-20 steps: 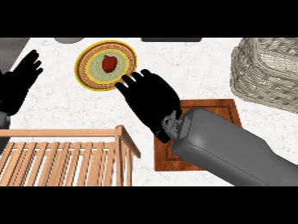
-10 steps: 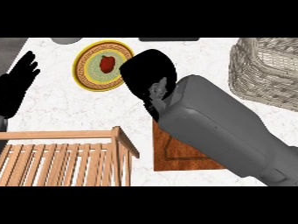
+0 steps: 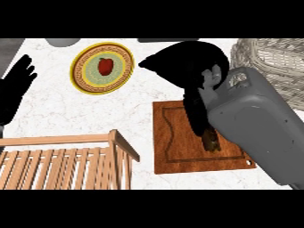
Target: Pick the sweet potato from the cutting board and place it in the basket
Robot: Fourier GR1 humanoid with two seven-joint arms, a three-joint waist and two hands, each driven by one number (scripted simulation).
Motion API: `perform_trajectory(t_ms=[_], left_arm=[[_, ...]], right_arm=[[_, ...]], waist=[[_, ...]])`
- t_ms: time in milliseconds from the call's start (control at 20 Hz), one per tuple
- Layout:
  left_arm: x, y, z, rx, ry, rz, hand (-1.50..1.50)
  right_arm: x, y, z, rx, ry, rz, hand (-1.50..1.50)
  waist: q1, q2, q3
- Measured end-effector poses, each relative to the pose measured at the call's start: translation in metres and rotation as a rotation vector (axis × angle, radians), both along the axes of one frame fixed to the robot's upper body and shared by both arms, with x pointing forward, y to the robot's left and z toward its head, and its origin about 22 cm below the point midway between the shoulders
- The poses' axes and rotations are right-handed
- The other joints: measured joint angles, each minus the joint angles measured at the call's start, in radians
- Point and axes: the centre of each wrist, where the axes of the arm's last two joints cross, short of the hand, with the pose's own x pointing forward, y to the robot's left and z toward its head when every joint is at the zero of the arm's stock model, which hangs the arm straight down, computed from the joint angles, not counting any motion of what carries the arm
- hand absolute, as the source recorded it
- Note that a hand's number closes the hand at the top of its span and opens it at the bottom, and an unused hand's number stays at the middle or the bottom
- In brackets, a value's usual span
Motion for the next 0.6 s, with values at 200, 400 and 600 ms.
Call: perform_trajectory(t_ms=[200, 400, 600], left_arm=[[-0.001, 0.0, 0.0, -0.003, -0.007, 0.0, 0.0], [0.0, -0.004, 0.002, 0.005, -0.008, -0.003, 0.0], [0.001, -0.007, 0.004, 0.006, -0.006, -0.01, 0.0]], right_arm=[[-0.007, -0.032, -0.005, 0.032, 0.008, -0.016, -1.5], [-0.018, -0.053, -0.024, 0.029, 0.011, -0.027, -1.5], [-0.03, -0.065, -0.047, 0.045, 0.002, -0.035, -1.5]], waist=[[-0.002, 0.002, 0.001], [0.005, 0.008, 0.001], [0.012, 0.012, 0.001]])
